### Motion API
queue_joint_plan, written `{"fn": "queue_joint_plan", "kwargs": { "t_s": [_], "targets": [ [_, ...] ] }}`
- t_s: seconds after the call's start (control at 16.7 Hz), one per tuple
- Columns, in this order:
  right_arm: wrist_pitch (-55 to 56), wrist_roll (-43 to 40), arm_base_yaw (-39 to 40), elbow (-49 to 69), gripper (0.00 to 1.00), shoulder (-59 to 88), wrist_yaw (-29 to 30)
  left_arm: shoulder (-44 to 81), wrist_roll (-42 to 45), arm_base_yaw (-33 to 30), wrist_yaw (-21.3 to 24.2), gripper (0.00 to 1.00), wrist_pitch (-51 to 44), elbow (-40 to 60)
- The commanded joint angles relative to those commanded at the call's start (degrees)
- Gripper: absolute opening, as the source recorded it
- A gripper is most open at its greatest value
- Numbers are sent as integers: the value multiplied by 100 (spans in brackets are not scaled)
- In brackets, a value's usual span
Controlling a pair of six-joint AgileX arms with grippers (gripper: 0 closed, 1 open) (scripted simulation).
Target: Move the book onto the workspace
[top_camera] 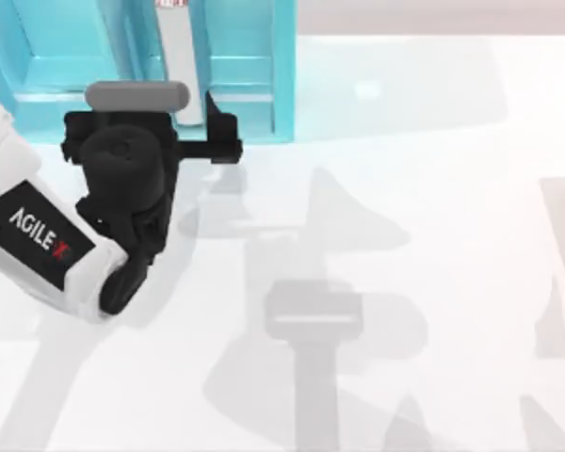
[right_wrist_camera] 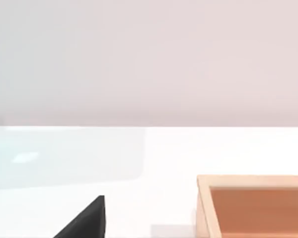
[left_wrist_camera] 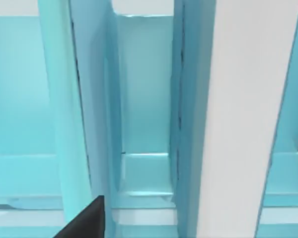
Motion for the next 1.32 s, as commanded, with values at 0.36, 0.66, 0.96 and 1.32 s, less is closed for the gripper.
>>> {"fn": "queue_joint_plan", "kwargs": {
  "t_s": [0.36, 0.66, 0.96, 1.32],
  "targets": [
    [0, 0, 0, 0, 100, 0, 0, 256, 1, -55, -2, 100, 64, 77],
    [0, 0, 0, 0, 100, 0, 0, 474, 5, 28, 81, 100, -95, 452],
    [0, 0, 0, 0, 100, 0, 0, 1175, 28, 241, 306, 100, -669, 1738],
    [0, 0, 0, 0, 100, 0, 0, 1640, 41, 422, 491, 100, -1132, 2666]
  ]
}}
